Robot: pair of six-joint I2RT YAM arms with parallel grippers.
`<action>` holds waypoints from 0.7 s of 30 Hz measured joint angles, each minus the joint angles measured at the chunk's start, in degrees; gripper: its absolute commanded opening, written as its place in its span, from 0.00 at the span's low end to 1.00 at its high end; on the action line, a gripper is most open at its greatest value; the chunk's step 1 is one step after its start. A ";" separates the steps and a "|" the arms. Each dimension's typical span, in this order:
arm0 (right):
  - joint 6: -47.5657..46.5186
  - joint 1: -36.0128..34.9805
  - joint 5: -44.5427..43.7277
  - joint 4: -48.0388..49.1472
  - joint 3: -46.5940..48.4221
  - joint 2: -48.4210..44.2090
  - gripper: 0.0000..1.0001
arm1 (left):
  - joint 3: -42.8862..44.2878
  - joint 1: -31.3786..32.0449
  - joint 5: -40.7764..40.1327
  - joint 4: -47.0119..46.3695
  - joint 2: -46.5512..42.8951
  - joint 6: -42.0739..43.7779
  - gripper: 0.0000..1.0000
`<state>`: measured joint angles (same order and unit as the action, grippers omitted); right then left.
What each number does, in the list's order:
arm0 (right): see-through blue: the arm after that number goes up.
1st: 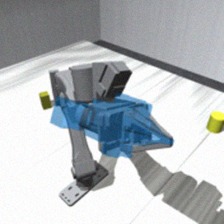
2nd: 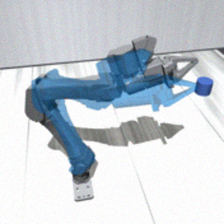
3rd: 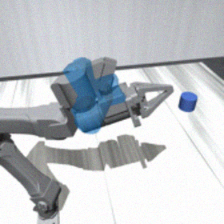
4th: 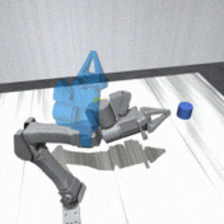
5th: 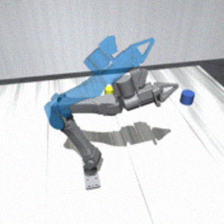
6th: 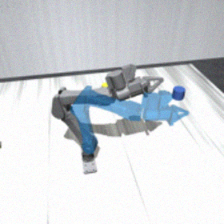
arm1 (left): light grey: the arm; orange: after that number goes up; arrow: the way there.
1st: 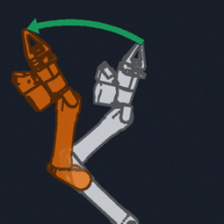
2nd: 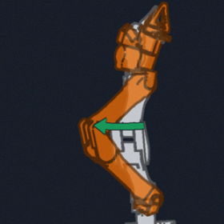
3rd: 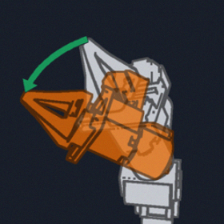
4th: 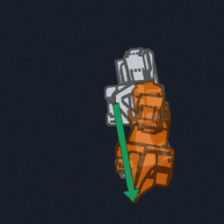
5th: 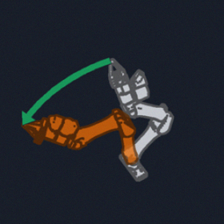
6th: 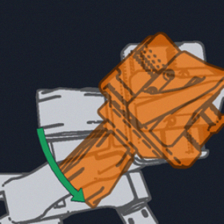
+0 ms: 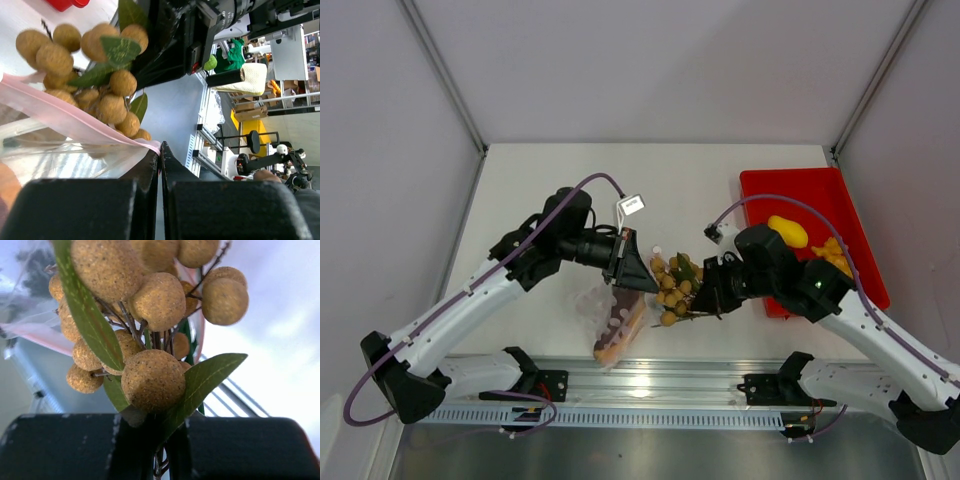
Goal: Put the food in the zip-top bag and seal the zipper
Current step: Place the fake fruit in the zipper food storage bag.
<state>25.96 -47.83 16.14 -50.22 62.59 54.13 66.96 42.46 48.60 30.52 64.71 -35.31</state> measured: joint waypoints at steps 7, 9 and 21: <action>3.15 0.42 8.44 3.63 -0.09 2.58 0.00 | 0.70 0.04 1.25 0.79 0.00 1.33 0.01; 4.87 1.38 10.86 5.35 -0.57 2.71 0.00 | 0.74 0.20 1.60 0.94 0.02 1.53 0.01; 16.00 7.78 21.22 13.92 -5.20 5.29 0.00 | 3.04 2.47 2.86 4.39 1.22 5.90 0.01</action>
<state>41.95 -40.05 37.36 -36.29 57.39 59.42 70.00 44.93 51.46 34.92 65.93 -29.41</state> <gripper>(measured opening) 0.107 0.005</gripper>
